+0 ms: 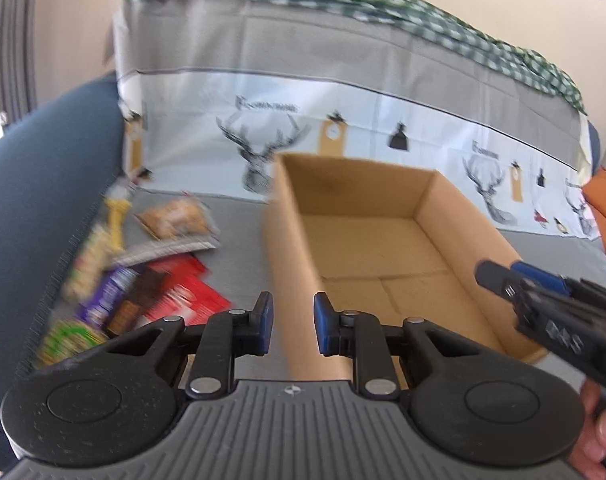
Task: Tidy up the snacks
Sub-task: 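Reach the left tool to the round peanut bag while the right tool grasps the small red candy, then close the left tool on the peanut bag and lift it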
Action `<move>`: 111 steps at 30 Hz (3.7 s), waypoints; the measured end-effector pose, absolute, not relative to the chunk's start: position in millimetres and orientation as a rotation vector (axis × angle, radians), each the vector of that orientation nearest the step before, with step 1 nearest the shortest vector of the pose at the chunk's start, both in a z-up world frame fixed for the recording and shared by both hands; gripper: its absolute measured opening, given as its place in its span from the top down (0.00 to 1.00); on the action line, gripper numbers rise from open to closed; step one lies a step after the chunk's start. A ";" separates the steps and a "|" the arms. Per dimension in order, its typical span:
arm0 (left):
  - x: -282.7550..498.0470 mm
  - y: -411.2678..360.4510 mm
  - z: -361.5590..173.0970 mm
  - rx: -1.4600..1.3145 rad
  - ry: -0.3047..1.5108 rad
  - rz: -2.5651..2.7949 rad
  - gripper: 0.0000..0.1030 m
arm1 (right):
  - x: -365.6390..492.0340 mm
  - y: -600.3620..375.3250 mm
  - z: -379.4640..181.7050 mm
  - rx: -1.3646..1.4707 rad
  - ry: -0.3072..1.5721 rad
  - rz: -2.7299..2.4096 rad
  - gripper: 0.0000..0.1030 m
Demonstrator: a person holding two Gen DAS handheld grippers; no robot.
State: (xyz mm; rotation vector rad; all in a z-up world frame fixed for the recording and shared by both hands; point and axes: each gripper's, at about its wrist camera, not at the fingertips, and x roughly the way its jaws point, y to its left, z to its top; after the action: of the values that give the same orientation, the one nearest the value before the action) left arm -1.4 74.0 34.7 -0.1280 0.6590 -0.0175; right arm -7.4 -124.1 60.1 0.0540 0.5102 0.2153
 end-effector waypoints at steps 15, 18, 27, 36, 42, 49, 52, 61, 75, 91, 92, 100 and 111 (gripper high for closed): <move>0.1 242.2 0.3 -0.638 0.821 0.261 0.37 | -22.0 33.9 39.0 0.006 0.579 0.622 0.65; -2.0 246.6 -0.5 -0.605 0.838 0.318 0.28 | -10.9 60.1 16.5 -0.035 0.662 0.605 0.65; -3.0 247.0 -24.2 -0.680 0.945 0.406 0.20 | 26.4 88.8 -31.9 -0.075 0.779 0.504 0.51; 16.6 260.9 -58.4 -0.790 1.059 0.485 0.17 | 53.9 85.7 -69.3 -0.019 0.896 0.450 0.49; 32.0 260.2 -66.1 -0.767 1.075 0.512 0.16 | 63.4 89.0 -75.4 -0.005 0.881 0.462 0.48; 44.4 254.6 -65.0 -0.699 1.074 0.525 0.16 | 70.7 92.6 -74.6 -0.030 0.871 0.469 0.53; 48.6 249.9 -61.3 -0.637 1.087 0.518 0.21 | 69.2 91.9 -74.1 -0.060 0.859 0.472 0.72; 48.0 242.2 -52.3 -0.533 1.108 0.408 0.25 | 45.4 86.7 -62.0 -0.166 0.810 0.563 0.85; 46.7 215.3 -61.0 -0.415 1.201 0.217 0.23 | -6.3 84.5 -54.0 -0.316 0.921 0.635 0.83; 63.2 238.1 -65.7 -0.603 1.133 0.308 0.07 | -6.1 78.5 -54.2 -0.306 0.918 0.637 0.69; 65.2 236.3 -66.7 -0.586 1.141 0.308 0.05 | -3.2 78.1 -54.7 -0.308 0.918 0.640 0.69; 72.8 226.2 -71.3 -0.480 1.154 0.334 0.14 | -5.8 78.8 -52.1 -0.335 0.898 0.656 0.82; 50.3 231.1 -36.1 -0.537 0.984 0.262 0.16 | -15.6 66.3 -3.1 -0.246 0.751 0.622 0.83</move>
State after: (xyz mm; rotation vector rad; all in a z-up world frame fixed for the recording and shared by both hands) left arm 50.3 231.1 -36.1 -0.5365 0.9842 0.2616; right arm -15.6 66.3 -3.1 -0.2463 0.7507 0.6223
